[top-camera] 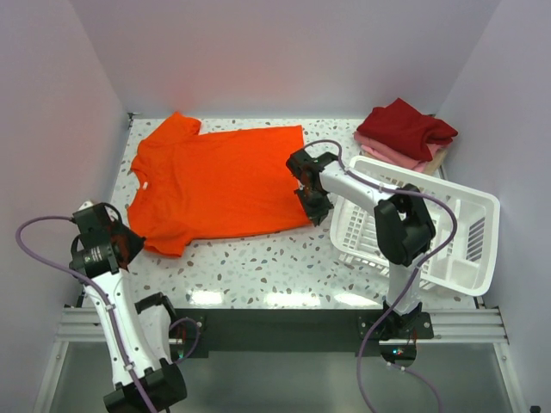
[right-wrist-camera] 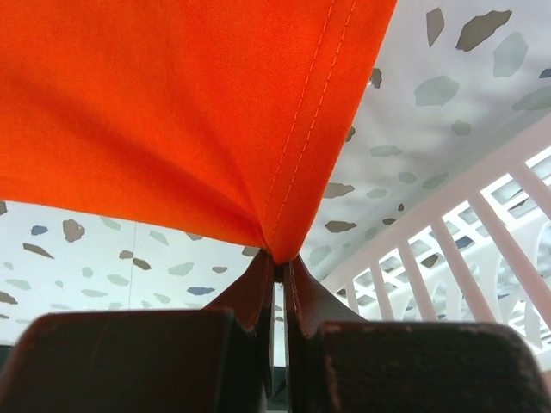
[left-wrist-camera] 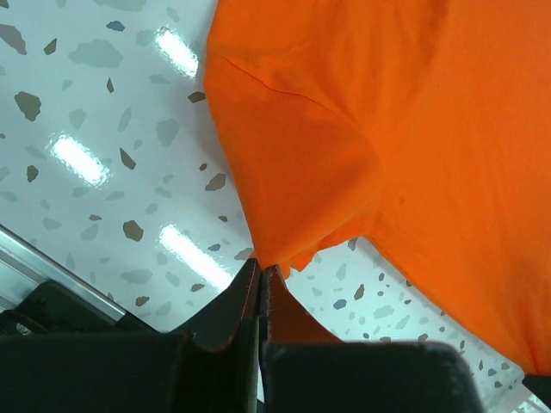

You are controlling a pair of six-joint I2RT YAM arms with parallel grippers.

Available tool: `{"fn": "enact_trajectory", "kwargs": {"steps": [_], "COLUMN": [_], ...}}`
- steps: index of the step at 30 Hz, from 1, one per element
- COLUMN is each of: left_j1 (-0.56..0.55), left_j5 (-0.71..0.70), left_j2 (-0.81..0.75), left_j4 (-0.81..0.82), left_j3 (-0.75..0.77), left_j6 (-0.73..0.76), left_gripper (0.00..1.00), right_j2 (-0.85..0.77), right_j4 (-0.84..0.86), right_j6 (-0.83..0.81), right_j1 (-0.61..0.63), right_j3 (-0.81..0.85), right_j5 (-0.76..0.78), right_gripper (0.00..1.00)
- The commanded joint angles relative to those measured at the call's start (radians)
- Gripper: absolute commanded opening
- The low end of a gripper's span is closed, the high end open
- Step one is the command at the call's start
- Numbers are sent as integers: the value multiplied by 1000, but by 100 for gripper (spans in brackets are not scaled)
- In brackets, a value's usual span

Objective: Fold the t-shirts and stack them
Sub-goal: Fold the tshirt

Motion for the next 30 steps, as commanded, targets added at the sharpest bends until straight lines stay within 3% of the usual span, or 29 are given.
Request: {"fn": "enact_trajectory", "kwargs": {"steps": [1, 8, 14, 30], "left_j1": [-3, -38, -174, -187], "left_j5": [26, 56, 56, 135], "left_j2": [46, 308, 500, 928], "left_j4": [-17, 93, 155, 141], "left_j3": [37, 120, 240, 632], "left_j6": [52, 164, 183, 322], "left_gripper": [0, 0, 0, 0], "right_j2": [-7, 79, 193, 447], "right_j4": [-43, -88, -144, -279], "right_j6": [-28, -51, -74, -85], "right_j1": [-6, -47, -82, -184], "right_j3": [60, 191, 345, 718], "right_j5": [-28, -57, -70, -113], "right_gripper": [0, 0, 0, 1]}}
